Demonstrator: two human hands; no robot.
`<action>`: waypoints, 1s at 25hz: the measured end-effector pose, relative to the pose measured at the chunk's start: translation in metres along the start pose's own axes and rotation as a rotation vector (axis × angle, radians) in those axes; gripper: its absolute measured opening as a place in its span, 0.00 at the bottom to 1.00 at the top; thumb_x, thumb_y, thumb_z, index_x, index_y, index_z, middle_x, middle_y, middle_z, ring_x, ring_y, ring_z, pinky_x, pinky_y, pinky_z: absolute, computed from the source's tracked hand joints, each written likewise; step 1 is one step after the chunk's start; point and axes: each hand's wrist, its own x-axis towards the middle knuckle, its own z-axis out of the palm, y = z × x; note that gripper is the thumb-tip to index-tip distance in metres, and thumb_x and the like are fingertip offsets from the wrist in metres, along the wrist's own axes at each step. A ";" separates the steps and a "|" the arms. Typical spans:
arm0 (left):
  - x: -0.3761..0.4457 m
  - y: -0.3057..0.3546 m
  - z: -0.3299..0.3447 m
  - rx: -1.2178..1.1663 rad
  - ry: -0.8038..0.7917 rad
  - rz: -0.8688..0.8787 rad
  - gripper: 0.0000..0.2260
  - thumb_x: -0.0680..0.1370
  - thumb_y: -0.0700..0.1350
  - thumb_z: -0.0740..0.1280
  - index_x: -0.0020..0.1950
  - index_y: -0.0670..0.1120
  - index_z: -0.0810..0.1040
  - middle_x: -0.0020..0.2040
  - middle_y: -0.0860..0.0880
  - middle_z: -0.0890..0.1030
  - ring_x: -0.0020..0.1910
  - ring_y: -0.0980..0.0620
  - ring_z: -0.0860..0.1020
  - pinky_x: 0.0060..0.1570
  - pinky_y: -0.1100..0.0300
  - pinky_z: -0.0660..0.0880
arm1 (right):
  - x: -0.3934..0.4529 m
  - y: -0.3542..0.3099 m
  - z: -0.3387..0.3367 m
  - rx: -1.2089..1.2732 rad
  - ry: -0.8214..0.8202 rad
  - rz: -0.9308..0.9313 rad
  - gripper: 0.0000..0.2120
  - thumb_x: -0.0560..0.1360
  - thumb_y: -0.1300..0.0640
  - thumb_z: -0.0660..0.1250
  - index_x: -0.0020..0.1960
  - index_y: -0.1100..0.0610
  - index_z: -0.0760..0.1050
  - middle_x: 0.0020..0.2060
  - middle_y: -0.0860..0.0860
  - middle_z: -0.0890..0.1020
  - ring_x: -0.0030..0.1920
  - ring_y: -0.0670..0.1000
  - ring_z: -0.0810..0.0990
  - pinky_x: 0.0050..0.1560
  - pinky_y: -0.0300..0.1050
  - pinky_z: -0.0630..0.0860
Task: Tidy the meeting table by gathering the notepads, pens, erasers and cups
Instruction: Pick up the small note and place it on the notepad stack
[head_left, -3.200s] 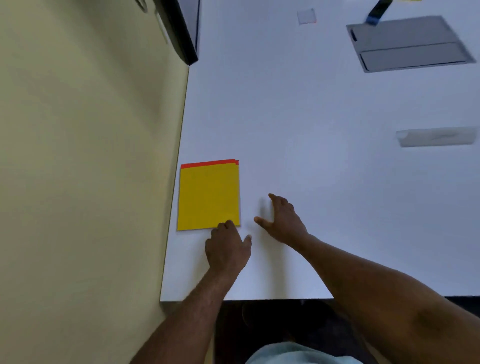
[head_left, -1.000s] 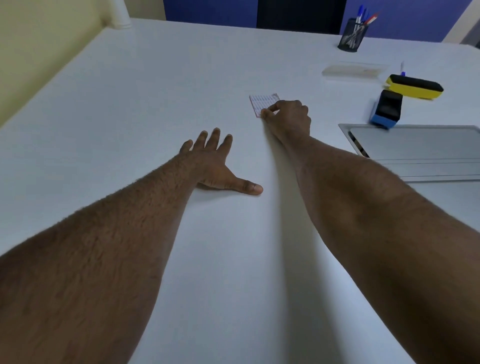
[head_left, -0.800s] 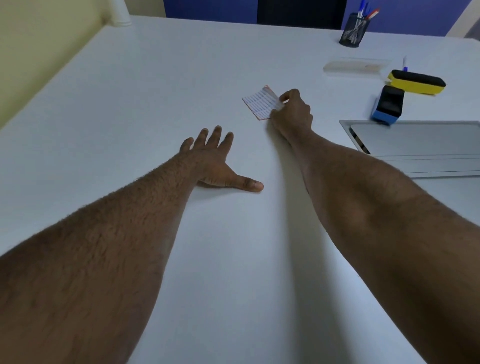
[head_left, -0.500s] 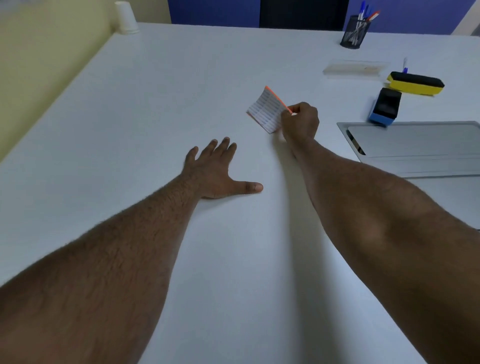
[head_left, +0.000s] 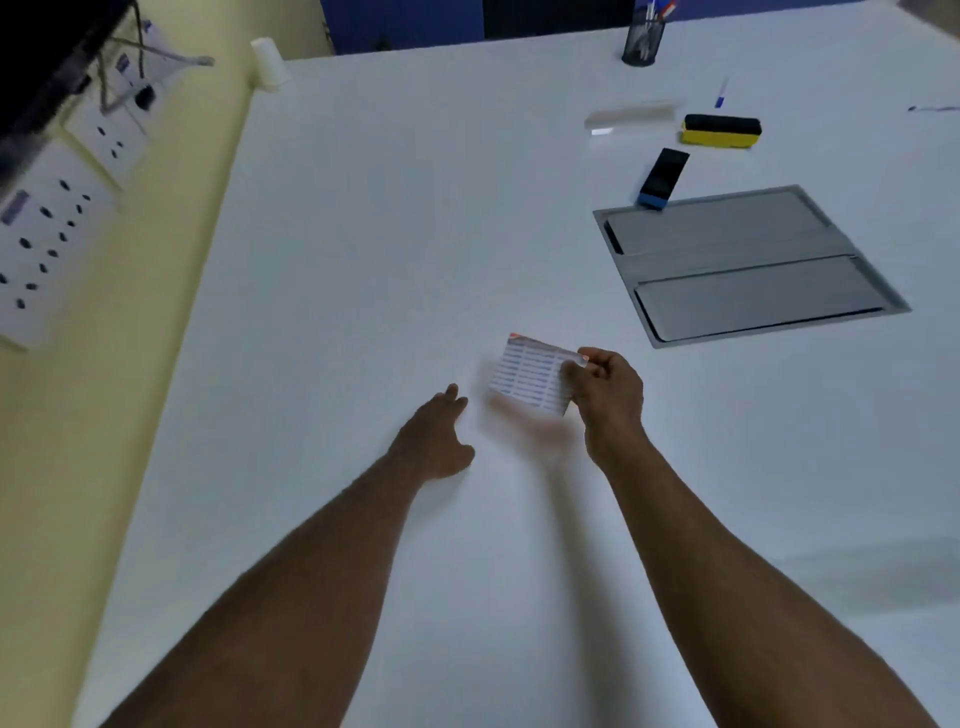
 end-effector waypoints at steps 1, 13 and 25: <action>-0.030 0.004 0.005 -0.036 -0.014 -0.025 0.32 0.75 0.46 0.67 0.78 0.47 0.61 0.80 0.53 0.54 0.78 0.53 0.56 0.74 0.61 0.53 | -0.030 0.001 -0.015 -0.016 -0.024 -0.001 0.08 0.70 0.62 0.70 0.46 0.51 0.77 0.46 0.52 0.83 0.45 0.50 0.80 0.53 0.53 0.78; -0.333 0.043 0.079 -1.499 -0.078 -0.366 0.30 0.75 0.69 0.57 0.63 0.48 0.77 0.58 0.47 0.83 0.54 0.45 0.83 0.51 0.52 0.77 | -0.315 0.061 -0.106 -0.280 -0.376 -0.381 0.05 0.70 0.60 0.76 0.44 0.52 0.83 0.50 0.42 0.83 0.55 0.38 0.77 0.50 0.28 0.71; -0.456 -0.069 0.087 -1.783 0.314 -0.563 0.15 0.78 0.35 0.66 0.64 0.44 0.73 0.58 0.42 0.82 0.54 0.41 0.82 0.40 0.55 0.80 | -0.438 0.115 -0.043 -0.201 -0.665 0.265 0.22 0.74 0.57 0.72 0.65 0.49 0.68 0.57 0.50 0.78 0.53 0.51 0.83 0.54 0.46 0.80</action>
